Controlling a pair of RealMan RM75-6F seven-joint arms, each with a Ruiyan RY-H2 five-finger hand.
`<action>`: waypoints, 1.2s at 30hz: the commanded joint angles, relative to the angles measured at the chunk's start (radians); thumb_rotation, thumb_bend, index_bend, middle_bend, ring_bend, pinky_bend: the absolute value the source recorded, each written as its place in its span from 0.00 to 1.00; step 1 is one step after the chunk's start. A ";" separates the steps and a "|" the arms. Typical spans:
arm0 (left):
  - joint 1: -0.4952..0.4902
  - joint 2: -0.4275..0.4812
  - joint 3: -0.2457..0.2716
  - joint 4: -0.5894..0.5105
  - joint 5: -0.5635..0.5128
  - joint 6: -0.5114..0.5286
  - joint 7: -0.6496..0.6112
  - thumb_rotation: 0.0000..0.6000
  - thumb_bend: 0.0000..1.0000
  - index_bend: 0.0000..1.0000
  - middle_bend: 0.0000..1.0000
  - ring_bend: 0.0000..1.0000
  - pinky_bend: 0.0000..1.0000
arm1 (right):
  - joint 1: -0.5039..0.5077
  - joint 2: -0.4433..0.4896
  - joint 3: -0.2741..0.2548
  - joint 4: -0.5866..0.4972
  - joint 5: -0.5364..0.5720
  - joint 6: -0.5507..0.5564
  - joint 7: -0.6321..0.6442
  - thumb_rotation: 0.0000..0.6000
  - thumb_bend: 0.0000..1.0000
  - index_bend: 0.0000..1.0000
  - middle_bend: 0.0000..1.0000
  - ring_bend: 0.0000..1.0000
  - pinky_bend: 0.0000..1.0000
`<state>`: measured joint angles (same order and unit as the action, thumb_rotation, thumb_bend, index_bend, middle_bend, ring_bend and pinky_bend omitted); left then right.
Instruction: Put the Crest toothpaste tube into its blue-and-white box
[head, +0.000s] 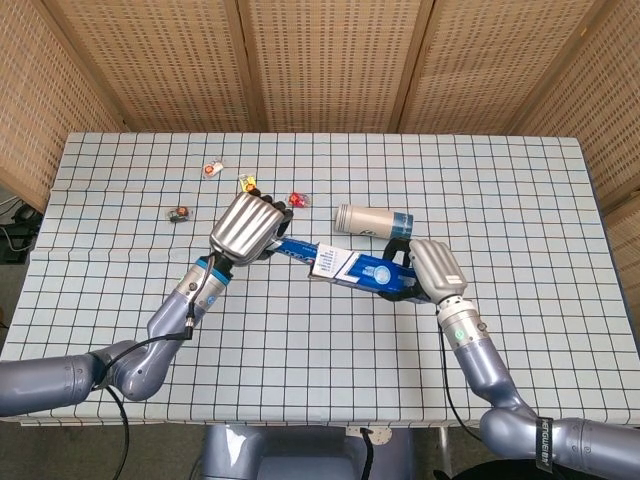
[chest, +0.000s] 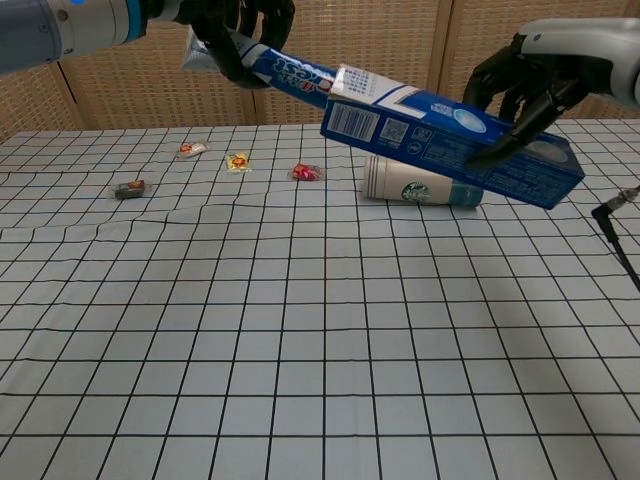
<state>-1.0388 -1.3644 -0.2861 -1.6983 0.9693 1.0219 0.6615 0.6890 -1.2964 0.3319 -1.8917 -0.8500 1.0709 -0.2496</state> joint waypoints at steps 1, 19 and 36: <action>-0.038 -0.011 0.015 0.016 0.041 0.013 0.084 1.00 0.62 0.84 0.57 0.54 0.47 | 0.002 -0.002 0.011 0.003 0.004 -0.001 0.026 1.00 0.21 0.72 0.54 0.60 0.62; -0.182 0.009 -0.012 0.009 0.076 0.030 0.388 1.00 0.31 0.23 0.09 0.11 0.17 | -0.073 0.000 0.097 0.043 -0.052 0.004 0.376 1.00 0.21 0.72 0.55 0.61 0.62; -0.168 0.077 -0.062 -0.047 0.088 0.120 0.327 1.00 0.30 0.23 0.07 0.09 0.16 | -0.172 -0.062 0.114 0.156 -0.151 0.011 0.732 1.00 0.21 0.74 0.56 0.62 0.62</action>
<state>-1.2159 -1.2938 -0.3513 -1.7365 1.0551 1.1329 0.9983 0.5307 -1.3452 0.4386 -1.7441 -0.9949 1.0741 0.4404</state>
